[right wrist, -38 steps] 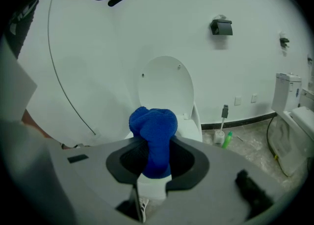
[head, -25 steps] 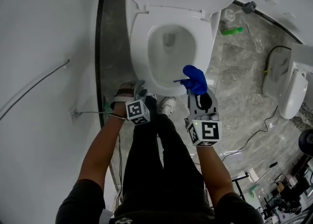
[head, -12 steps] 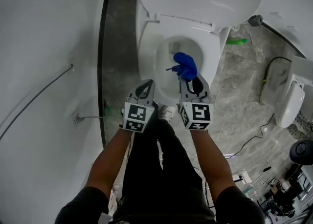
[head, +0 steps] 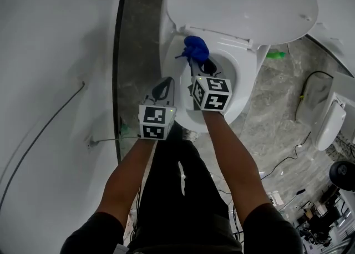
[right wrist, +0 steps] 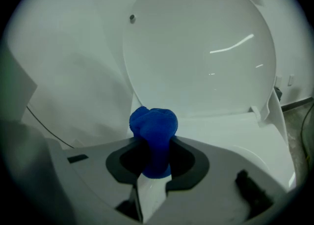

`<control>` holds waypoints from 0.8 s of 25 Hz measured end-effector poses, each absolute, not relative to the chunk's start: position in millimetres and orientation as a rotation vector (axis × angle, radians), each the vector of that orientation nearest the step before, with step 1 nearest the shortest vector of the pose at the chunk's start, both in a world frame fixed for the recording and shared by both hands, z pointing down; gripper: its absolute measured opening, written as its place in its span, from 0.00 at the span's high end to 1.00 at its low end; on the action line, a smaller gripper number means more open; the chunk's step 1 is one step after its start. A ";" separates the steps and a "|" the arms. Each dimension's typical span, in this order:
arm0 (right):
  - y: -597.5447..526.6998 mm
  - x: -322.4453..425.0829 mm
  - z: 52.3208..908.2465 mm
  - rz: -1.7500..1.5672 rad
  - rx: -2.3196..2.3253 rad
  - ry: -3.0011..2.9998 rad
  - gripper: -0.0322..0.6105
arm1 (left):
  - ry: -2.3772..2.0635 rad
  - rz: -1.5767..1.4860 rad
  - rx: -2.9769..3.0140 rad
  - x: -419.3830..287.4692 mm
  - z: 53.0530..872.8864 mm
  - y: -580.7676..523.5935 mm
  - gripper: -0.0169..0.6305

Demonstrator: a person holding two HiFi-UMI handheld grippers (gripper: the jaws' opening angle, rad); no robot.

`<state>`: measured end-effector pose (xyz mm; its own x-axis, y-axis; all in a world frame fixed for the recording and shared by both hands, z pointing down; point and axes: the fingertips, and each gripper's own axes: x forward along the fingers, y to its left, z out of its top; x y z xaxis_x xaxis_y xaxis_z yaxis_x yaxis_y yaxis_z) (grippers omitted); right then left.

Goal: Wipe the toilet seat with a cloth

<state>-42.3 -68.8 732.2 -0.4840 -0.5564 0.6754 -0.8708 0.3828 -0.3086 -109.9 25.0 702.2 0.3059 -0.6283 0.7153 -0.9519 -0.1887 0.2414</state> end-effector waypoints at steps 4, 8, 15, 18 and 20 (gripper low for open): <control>-84.9 -46.7 761.1 0.934 1.208 -2.087 0.81 | -1.438 0.632 1.848 -130.9 713.4 6.6 0.96; -94.9 -43.5 768.8 0.834 1.196 -2.027 0.81 | -1.440 0.577 1.807 -138.8 719.2 -8.2 0.96; -106.8 -7.2 769.8 0.860 1.324 -1.972 0.81 | -1.427 0.653 1.815 -121.6 724.2 -20.4 0.96; -110.2 27.1 771.6 0.868 1.388 -1.922 0.81 | -1.401 0.676 1.870 -102.5 723.3 -27.4 0.96; -111.0 50.4 771.2 0.867 1.411 -1.891 0.81 | -1.385 0.666 1.885 -89.5 720.0 -32.3 0.96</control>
